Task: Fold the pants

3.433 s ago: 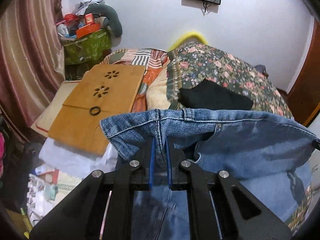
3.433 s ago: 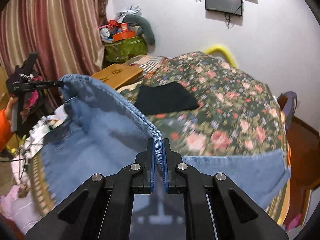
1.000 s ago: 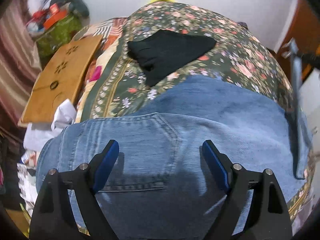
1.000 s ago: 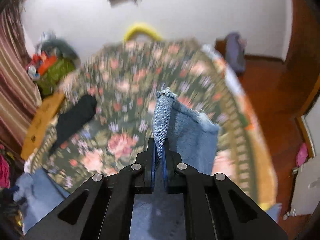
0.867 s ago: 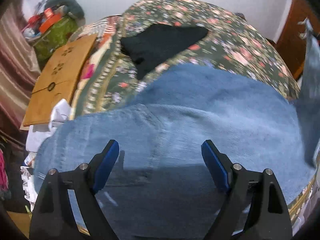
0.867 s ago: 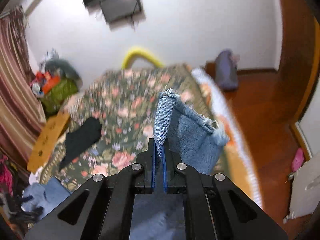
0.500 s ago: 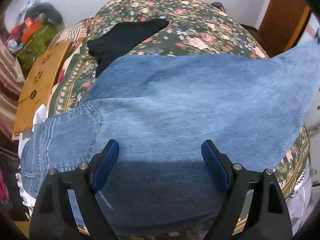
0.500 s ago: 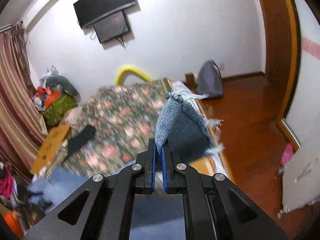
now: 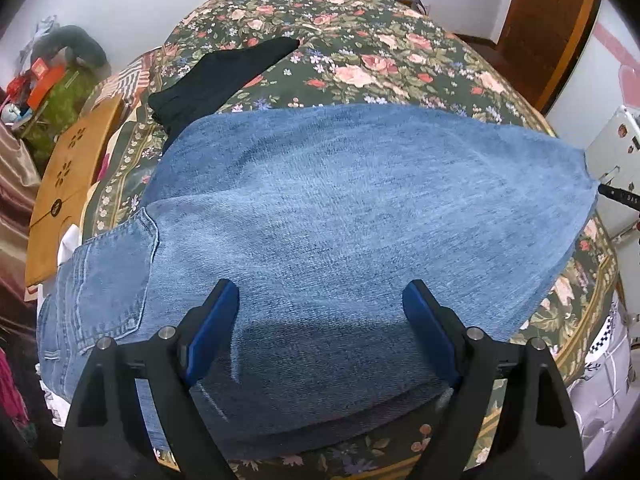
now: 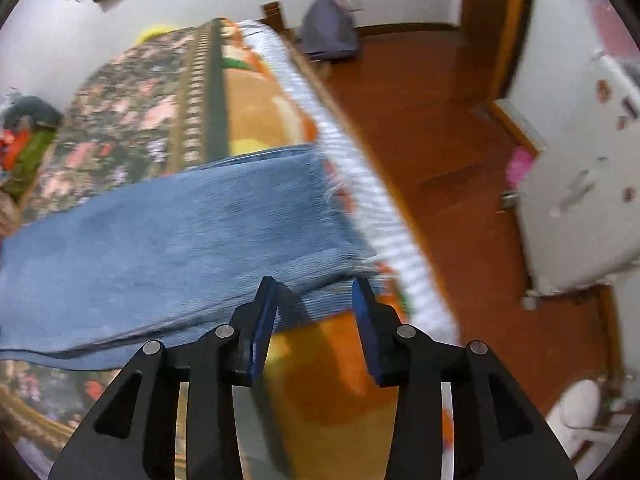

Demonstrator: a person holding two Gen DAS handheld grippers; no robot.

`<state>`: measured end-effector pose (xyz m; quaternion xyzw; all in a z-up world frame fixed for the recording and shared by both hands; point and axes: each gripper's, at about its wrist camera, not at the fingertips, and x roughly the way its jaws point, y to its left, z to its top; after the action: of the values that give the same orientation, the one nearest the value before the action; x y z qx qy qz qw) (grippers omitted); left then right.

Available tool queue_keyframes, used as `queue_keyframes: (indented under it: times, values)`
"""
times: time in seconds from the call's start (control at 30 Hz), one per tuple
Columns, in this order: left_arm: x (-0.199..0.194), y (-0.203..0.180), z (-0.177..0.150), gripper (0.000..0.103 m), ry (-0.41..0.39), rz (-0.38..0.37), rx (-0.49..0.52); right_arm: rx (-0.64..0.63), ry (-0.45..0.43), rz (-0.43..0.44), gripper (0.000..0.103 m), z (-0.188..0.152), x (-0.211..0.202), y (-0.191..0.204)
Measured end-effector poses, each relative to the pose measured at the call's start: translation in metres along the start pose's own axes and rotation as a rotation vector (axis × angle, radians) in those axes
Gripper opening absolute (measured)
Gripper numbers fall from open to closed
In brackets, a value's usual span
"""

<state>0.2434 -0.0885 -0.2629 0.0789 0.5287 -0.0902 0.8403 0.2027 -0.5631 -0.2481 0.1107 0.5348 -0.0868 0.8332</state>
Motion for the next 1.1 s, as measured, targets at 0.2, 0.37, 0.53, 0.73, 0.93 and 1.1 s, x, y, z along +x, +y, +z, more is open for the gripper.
queue_keyframes:
  times: [0.2,0.37,0.53,0.73,0.93,1.1]
  values:
    - [-0.038,0.035,0.007,0.085,-0.108,-0.004,-0.082,-0.074,-0.113,0.053,0.039,0.021,-0.055,0.030]
    - [-0.073,0.096,0.007,0.085,-0.179,0.085,-0.164,-0.204,-0.211,0.167,0.043,0.034,-0.088,0.111]
    - [-0.086,0.172,-0.009,0.085,-0.181,0.159,-0.269,-0.357,-0.244,0.294,0.049,0.026,-0.098,0.198]
    - [-0.070,0.258,-0.028,0.085,-0.130,0.233,-0.355,-0.512,-0.206,0.425,0.049,0.019,-0.081,0.302]
    - [-0.026,0.326,-0.045,0.085,-0.041,0.200,-0.456,-0.668,-0.129,0.492,0.049,0.015,-0.044,0.409]
    - [0.008,0.343,-0.068,0.085,0.014,0.137,-0.481,-0.719,-0.003,0.536,0.049,0.013,0.002,0.481]
